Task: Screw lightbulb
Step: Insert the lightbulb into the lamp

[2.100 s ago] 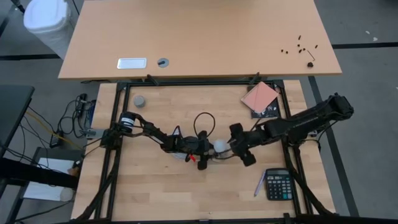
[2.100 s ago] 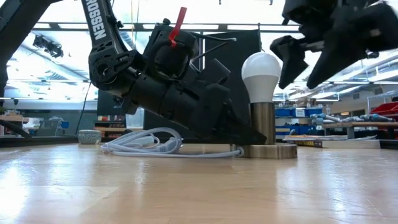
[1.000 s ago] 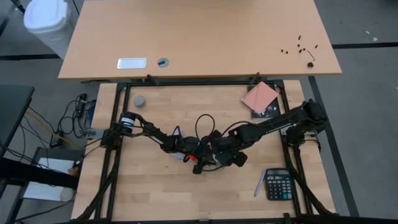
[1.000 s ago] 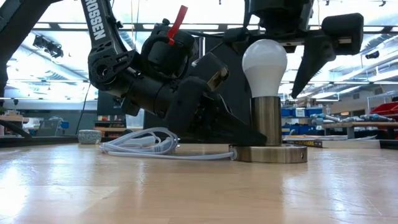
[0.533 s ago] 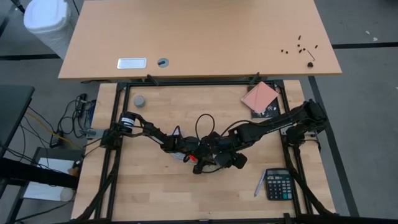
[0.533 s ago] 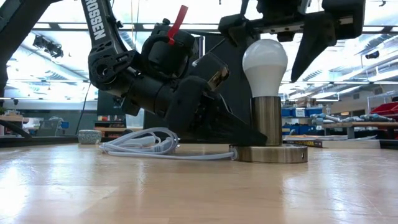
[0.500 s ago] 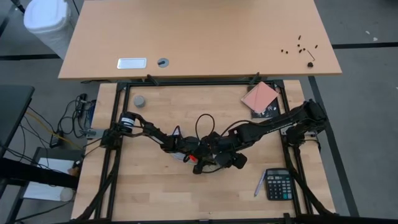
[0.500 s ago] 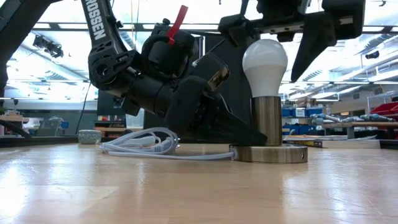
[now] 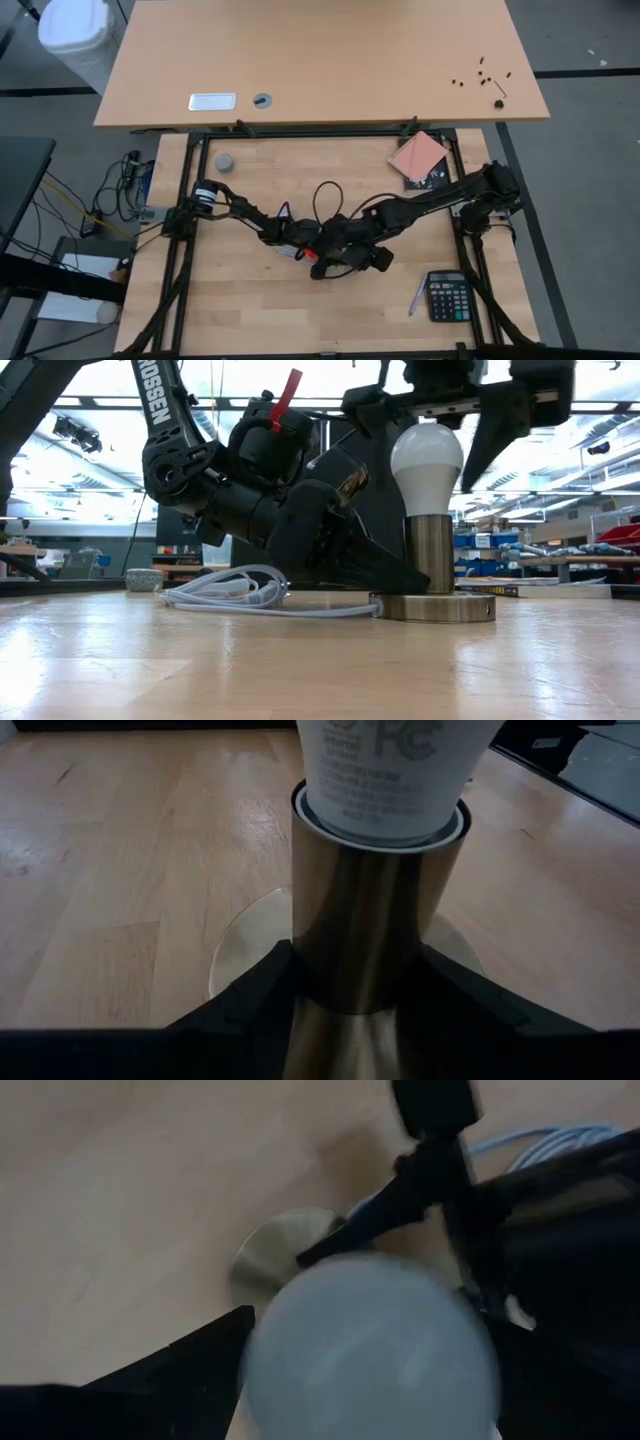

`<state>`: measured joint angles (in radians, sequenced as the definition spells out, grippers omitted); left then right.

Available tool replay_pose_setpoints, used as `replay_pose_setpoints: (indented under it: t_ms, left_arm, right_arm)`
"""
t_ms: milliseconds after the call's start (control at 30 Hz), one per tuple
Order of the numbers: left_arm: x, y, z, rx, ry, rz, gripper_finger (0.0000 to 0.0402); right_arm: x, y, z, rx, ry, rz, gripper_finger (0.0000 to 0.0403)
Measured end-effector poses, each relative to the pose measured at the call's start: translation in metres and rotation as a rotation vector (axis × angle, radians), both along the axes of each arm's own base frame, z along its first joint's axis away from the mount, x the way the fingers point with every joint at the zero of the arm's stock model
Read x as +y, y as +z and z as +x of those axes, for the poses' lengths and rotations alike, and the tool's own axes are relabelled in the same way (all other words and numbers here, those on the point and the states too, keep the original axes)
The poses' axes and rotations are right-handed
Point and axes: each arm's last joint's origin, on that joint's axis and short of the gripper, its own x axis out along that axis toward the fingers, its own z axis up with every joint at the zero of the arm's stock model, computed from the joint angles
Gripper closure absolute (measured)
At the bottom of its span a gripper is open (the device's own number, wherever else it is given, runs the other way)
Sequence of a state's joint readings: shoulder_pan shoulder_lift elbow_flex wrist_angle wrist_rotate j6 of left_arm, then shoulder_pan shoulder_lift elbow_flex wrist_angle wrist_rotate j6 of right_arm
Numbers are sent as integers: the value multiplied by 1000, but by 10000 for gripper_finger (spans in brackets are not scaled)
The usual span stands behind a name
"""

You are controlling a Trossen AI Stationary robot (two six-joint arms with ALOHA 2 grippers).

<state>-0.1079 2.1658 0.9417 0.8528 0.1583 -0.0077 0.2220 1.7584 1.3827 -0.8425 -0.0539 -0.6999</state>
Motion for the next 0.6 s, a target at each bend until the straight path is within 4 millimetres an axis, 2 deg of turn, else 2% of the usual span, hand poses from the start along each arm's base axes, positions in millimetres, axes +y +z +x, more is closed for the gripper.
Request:
replay_pose_setpoints:
  t_ms: [133, 367, 600]
  left_arm:
    - [3, 2, 3, -2, 8, -7, 208]
    - [6, 3, 5, -7, 35, 5, 208]
    - [7, 3, 5, -12, 58, 12, 208]
  right_arm:
    - [0, 1, 6, 11, -3, -8, 50]
    - [1, 2, 4, 37, -2, 12, 55]
    - [0, -6, 8, 56, -15, -6, 58]
